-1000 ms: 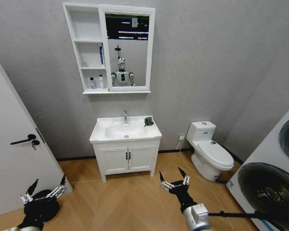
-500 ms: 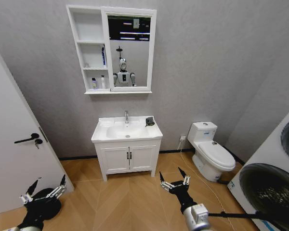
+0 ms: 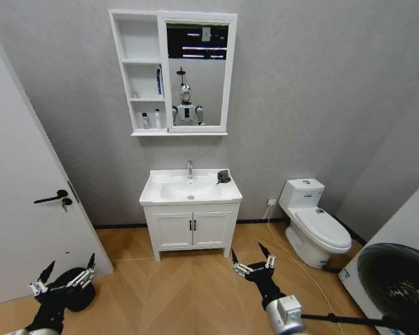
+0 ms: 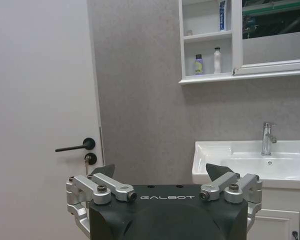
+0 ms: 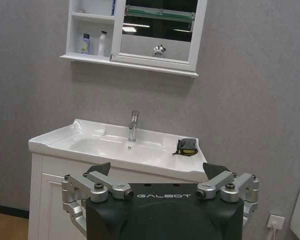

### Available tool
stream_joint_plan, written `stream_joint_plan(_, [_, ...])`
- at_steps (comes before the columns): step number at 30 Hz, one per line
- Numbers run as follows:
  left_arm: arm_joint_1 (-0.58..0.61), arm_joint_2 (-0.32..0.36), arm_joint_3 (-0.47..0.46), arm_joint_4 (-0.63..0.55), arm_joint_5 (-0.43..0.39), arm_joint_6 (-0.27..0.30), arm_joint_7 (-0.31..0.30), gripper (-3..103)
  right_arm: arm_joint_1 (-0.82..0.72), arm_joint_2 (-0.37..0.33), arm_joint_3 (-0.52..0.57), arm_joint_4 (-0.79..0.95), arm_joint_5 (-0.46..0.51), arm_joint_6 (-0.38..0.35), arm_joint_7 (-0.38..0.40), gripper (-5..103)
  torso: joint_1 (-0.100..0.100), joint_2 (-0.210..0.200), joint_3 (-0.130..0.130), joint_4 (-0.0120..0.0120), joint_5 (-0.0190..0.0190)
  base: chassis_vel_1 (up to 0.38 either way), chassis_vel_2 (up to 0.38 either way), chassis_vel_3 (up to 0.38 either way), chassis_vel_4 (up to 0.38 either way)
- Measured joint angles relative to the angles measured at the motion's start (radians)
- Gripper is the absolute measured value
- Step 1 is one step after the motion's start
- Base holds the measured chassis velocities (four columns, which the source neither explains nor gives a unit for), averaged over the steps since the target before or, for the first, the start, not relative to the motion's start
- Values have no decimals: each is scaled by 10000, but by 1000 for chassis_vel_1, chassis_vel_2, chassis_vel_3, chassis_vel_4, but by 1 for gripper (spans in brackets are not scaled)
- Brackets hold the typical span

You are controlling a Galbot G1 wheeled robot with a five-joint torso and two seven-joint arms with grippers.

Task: Move facial cleanser and shampoo from washbasin to cabinet, then wipe washbasin with towel.

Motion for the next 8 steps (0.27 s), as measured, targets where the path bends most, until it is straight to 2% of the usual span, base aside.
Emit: stream_joint_plan(8, [0, 0, 0, 0, 0, 0, 0, 100, 0, 0, 0, 2, 0, -2, 1, 100, 0, 0, 0, -1, 0, 0, 0, 0, 0])
